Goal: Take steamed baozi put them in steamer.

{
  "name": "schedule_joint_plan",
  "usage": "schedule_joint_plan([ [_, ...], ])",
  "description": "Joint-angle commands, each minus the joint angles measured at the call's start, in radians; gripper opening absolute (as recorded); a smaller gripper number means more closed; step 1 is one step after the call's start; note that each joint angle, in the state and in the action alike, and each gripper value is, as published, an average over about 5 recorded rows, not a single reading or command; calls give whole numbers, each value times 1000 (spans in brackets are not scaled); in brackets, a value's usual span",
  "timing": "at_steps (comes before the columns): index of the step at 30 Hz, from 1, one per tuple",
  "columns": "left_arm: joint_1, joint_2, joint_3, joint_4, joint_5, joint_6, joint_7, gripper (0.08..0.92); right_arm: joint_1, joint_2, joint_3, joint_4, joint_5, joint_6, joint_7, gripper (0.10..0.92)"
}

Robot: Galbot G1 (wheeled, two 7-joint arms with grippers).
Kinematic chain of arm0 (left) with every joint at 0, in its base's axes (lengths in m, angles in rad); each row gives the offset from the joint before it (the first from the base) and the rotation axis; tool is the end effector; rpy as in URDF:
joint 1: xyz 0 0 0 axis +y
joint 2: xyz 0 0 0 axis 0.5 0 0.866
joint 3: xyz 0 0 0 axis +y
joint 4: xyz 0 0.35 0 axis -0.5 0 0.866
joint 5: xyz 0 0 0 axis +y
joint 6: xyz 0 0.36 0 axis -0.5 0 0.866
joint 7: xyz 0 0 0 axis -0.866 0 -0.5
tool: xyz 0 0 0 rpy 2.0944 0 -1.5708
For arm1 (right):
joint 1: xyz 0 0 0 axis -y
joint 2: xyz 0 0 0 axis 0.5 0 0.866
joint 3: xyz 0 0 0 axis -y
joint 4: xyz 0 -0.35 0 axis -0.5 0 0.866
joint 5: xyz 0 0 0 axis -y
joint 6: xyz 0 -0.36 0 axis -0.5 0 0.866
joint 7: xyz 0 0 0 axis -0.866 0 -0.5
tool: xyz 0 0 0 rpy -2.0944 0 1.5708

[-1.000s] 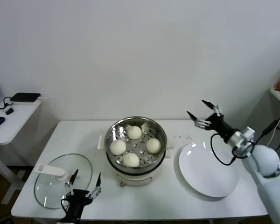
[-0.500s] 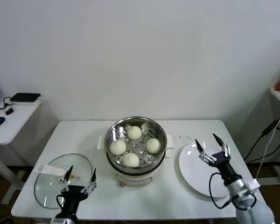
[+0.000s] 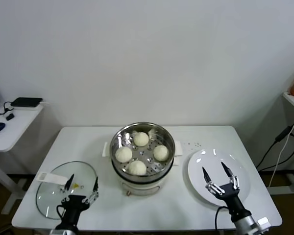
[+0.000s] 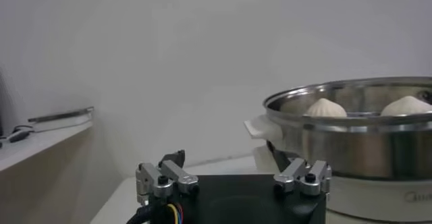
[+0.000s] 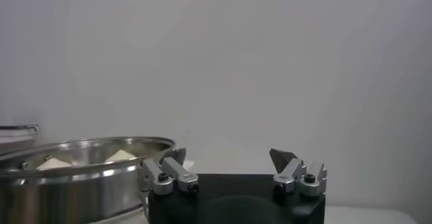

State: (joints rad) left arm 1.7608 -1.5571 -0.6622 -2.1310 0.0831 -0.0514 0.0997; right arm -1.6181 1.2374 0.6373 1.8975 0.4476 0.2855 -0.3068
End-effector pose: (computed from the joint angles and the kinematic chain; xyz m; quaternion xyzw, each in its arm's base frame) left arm 0.1248 0.0443 -0.3172 -0.0034 -0.9946 -0.0864 0.0569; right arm 0.1721 -0.1133 -0.3588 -0.1422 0.9883 0.0418 0.0366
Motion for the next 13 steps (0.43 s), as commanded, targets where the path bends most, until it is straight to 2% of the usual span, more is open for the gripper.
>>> schedule_joint_plan([
  [1,3,3,-18,13,-18,-13,20,823,-50,-21,-22,7,29,18,-12,823],
  [13,21,3,-29,19,-33,-29,33,823,-39,-45,-30,10,29,22,-14,823],
])
